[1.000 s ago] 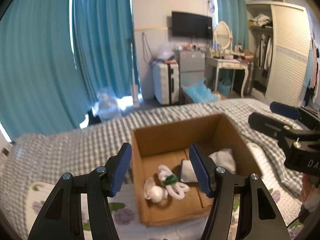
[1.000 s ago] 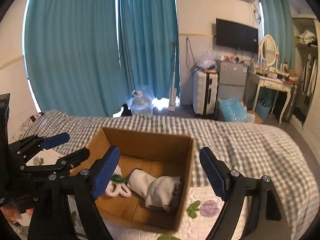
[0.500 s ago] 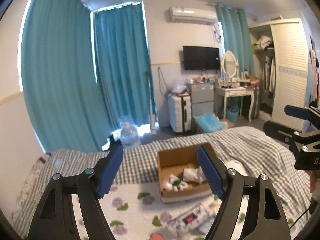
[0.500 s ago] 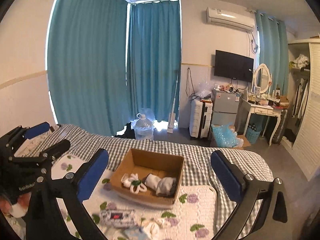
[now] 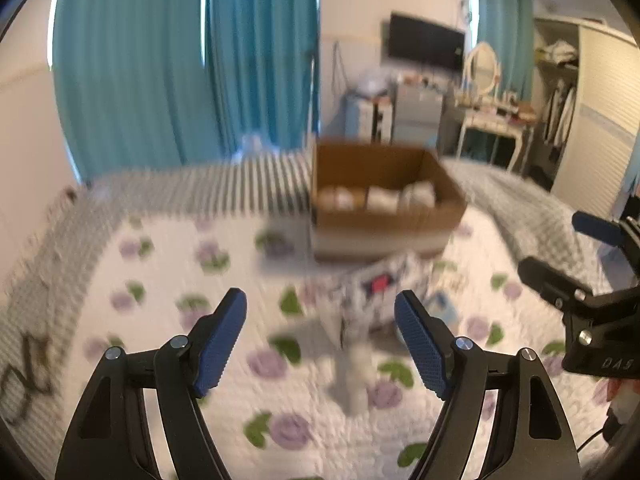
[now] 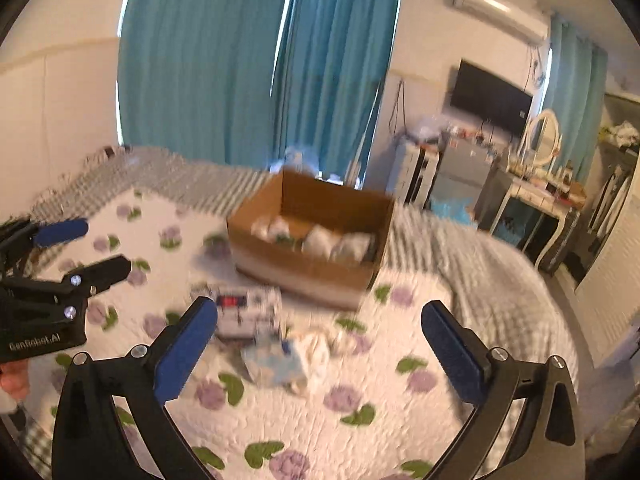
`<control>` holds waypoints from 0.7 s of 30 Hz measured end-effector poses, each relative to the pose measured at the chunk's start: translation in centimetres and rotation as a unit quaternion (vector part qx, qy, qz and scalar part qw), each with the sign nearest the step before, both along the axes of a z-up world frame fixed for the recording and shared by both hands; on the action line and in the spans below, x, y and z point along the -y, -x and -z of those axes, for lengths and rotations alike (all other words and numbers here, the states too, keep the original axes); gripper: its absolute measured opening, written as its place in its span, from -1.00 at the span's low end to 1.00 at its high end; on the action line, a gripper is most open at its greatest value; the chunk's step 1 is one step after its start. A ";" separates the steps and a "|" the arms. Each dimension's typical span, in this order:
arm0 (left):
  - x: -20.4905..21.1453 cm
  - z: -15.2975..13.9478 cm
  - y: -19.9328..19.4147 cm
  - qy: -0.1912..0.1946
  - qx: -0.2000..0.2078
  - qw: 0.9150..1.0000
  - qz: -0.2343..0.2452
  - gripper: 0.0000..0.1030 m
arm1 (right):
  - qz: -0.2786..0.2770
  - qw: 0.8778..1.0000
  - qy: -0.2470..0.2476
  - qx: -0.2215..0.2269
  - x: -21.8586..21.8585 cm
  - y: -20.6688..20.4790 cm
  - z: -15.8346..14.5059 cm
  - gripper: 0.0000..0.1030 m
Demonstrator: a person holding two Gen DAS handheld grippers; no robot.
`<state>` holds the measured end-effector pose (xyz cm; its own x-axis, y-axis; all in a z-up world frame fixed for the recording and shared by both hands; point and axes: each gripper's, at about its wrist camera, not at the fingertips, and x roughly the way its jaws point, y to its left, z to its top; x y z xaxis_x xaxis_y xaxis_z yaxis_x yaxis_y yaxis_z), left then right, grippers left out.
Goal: Organize soft objects
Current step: 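Grasp the white sock with the left gripper while the right grasps the blue pad pack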
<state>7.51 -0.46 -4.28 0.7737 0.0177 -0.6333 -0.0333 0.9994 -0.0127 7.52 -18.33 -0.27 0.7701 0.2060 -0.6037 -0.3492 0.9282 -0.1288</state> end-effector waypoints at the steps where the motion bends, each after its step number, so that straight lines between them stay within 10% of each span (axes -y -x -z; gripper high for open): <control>1: 0.3 1.6 0.1 0.001 -0.011 1.000 -0.008 0.51 | -0.002 1.000 0.003 -0.011 0.0 -0.3 1.2 1.00; 12: 3.5 13.0 -1.9 0.027 -0.115 0.993 0.013 0.44 | -0.031 0.997 0.038 -0.068 -2.2 -4.2 10.3 1.00; 21: 1.8 13.8 -2.1 0.062 -0.117 0.991 0.027 -0.41 | -0.034 0.993 0.042 -0.101 -4.0 -6.1 13.8 0.99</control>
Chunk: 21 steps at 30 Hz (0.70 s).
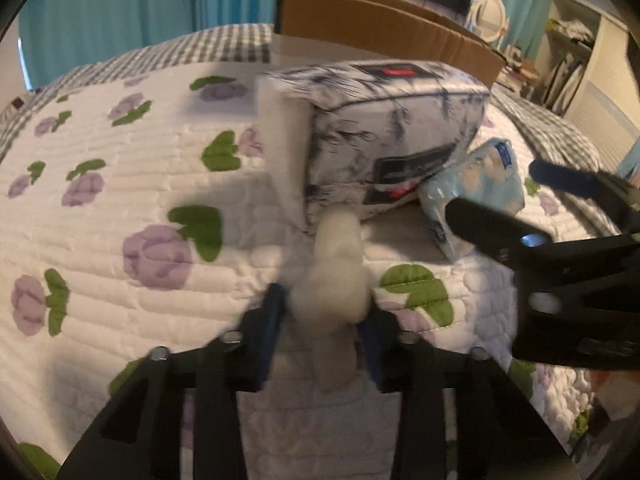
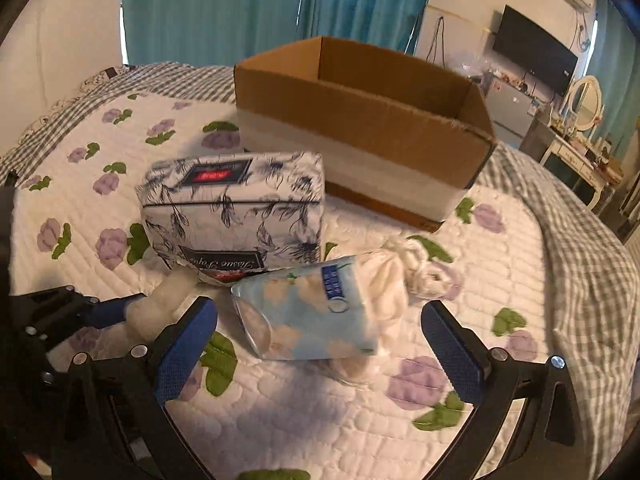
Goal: Organize soft objects
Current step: 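Grasp the white sock with the left gripper while the right grasps the blue pad pack, then carry both items over the box and release them inside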
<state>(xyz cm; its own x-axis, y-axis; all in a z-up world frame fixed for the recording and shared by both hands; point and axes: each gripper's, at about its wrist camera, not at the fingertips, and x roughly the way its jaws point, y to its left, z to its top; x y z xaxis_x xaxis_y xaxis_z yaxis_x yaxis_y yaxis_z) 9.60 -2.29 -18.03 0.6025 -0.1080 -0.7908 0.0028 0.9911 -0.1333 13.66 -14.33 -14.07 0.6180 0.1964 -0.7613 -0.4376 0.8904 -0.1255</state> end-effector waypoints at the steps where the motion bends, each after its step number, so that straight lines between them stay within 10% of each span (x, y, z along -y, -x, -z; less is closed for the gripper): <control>1: -0.4 0.0 0.0 0.004 -0.001 1.000 -0.001 -0.41 | 0.001 1.000 0.003 -0.002 -0.2 -0.1 0.3 0.99; 5: -0.9 -0.3 0.1 0.006 0.000 1.000 -0.002 -0.46 | 0.007 1.000 0.023 -0.013 -1.3 -0.5 2.0 0.91; 8: -0.8 -0.7 0.4 0.004 0.006 1.000 0.008 -0.47 | 0.015 0.998 0.059 -0.003 -2.0 -0.4 2.8 0.48; 21: 0.8 -6.6 5.0 -0.010 0.055 0.997 0.048 -0.48 | 0.031 0.999 -0.022 0.036 2.1 5.5 -4.8 0.48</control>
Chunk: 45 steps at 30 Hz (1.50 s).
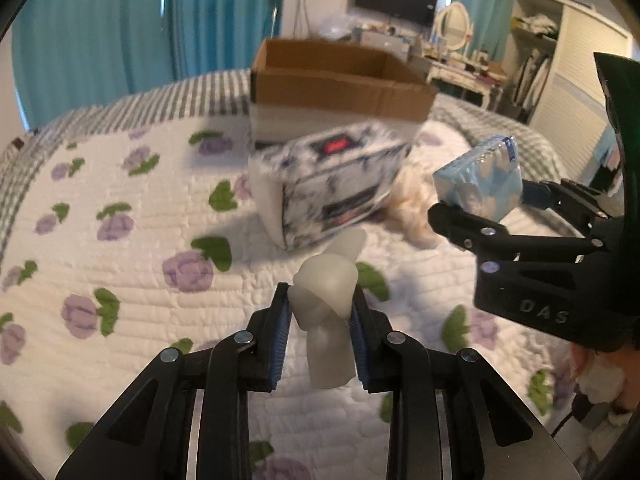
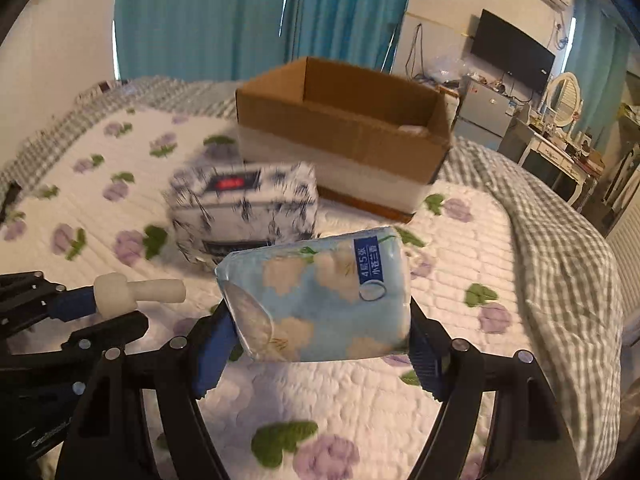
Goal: Organize soft objects
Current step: 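Carry both items over the box and release them inside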
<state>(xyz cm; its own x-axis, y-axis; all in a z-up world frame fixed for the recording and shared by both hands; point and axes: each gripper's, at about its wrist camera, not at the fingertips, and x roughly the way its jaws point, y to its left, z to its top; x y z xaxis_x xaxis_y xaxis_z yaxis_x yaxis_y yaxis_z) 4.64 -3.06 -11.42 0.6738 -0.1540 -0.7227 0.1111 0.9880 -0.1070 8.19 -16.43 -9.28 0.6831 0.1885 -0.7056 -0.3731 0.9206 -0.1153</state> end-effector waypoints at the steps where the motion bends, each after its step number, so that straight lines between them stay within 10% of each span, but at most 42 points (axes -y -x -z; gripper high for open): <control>1: 0.0 -0.7 0.2 0.000 0.006 1.000 0.001 -0.48 | -0.001 1.000 -0.008 0.004 0.5 0.5 -1.2 0.48; 20: 1.1 -14.7 -7.1 -0.008 0.132 0.991 0.012 -0.48 | -0.005 0.992 -0.076 0.105 2.9 -4.8 -17.3 0.48; 38: 1.3 -6.5 -25.9 -0.076 0.095 0.992 0.040 -0.41 | 0.018 0.994 -0.097 0.046 1.4 -24.1 -8.4 0.63; 42: 1.5 -4.8 -26.8 -0.105 0.081 0.991 0.023 0.23 | 0.026 0.993 -0.100 0.051 1.5 -24.8 -7.6 0.86; 45: 1.7 -4.8 -25.9 -0.111 0.095 0.989 0.021 0.24 | 0.028 0.993 -0.091 0.063 1.4 -24.0 -7.9 0.88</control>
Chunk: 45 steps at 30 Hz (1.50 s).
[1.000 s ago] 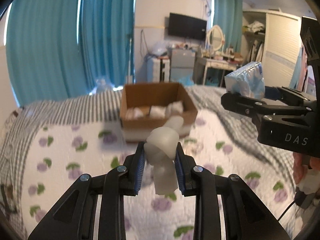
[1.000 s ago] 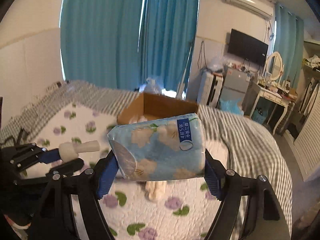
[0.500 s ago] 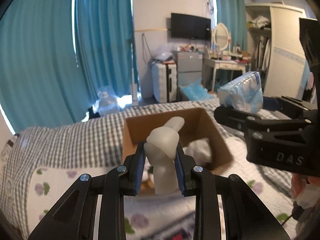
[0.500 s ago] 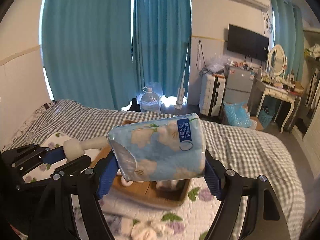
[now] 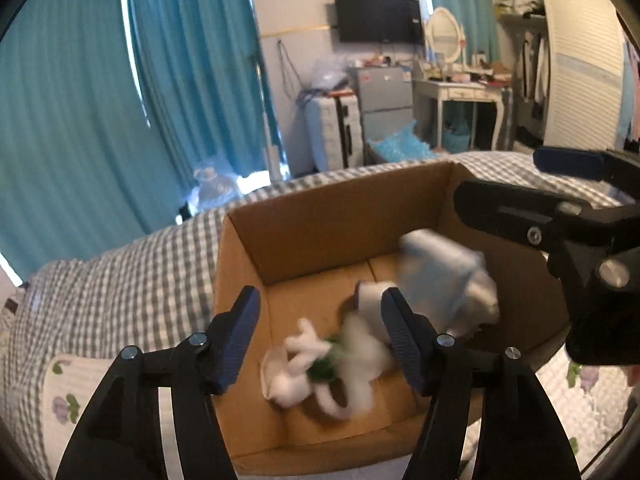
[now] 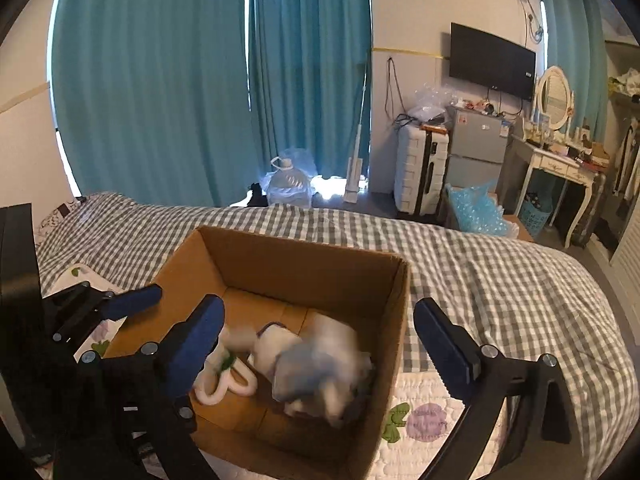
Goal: Organize soft objects
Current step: 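Carry both items over the box and release them inside, then grasp the floral tissue pack with the left gripper while the right grasps the cream cloth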
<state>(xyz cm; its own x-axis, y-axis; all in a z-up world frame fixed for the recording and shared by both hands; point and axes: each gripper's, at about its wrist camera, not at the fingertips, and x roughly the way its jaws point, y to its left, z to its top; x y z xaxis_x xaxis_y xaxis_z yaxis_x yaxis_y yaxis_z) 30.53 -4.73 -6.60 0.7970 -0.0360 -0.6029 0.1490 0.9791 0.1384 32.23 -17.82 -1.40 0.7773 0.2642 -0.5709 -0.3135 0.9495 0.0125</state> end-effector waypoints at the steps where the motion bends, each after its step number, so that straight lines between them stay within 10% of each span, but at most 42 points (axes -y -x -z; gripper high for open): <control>1: -0.1 -0.2 0.3 0.001 -0.001 1.000 -0.001 0.24 | 0.002 1.000 0.002 0.001 -0.2 0.4 -0.2 0.88; 25: -4.0 -20.6 21.3 0.066 0.167 0.984 0.016 0.52 | 0.015 0.991 0.005 0.130 4.3 24.0 -21.2 0.96; 31: -5.1 -16.8 22.9 0.065 0.128 0.989 0.039 0.52 | 0.007 0.995 0.015 0.099 3.9 26.8 -17.1 0.96; 45: -4.6 2.3 17.7 0.057 -0.050 0.994 0.077 0.52 | 0.002 0.992 0.035 -0.119 2.4 19.6 5.8 0.91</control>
